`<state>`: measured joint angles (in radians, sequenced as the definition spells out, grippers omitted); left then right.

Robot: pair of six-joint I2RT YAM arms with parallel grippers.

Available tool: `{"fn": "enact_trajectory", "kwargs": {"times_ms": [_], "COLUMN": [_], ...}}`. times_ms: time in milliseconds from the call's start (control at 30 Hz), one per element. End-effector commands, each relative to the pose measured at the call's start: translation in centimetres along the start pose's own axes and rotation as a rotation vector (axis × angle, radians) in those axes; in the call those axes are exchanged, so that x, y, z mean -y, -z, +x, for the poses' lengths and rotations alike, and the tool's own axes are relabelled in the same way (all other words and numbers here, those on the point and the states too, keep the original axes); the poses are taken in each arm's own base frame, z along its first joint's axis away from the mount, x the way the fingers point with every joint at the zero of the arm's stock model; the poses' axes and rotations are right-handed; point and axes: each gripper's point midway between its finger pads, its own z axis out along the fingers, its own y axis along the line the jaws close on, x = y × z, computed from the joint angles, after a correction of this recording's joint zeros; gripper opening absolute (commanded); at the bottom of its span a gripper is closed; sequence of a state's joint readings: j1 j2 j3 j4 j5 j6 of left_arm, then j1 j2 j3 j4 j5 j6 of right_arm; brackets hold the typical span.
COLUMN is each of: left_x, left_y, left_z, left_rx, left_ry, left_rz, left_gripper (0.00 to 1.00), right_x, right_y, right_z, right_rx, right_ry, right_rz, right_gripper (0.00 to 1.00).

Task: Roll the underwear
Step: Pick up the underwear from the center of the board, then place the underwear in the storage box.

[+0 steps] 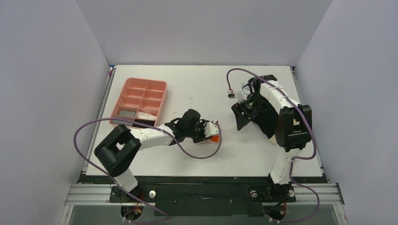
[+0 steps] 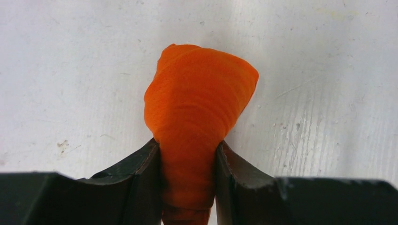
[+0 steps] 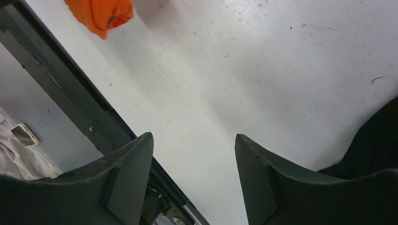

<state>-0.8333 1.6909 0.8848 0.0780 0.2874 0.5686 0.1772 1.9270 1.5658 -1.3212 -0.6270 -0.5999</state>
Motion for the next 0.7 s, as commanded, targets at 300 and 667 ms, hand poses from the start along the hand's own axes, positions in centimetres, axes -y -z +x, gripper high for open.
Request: {"fn": "enact_trajectory", "kwargs": {"times_ms": [300,667], "left_x": [-12.1,-22.5], "left_y": [12.5,24.8], "left_z": [-3.7,3.8], "left_rx": [0.094,0.111], "left_ry": [-0.051,-0.150], "left_rz": [-0.251,-0.497], "left_gripper": [0.00,0.00], "right_x": [-0.7,-0.4], "right_y": [0.7,-0.6], "right_z": [0.0,-0.1], "right_rx": [0.047,0.062], "right_ry": [0.020,0.015], "right_rz": [0.015,-0.025], "right_gripper": [0.61,0.61]}}
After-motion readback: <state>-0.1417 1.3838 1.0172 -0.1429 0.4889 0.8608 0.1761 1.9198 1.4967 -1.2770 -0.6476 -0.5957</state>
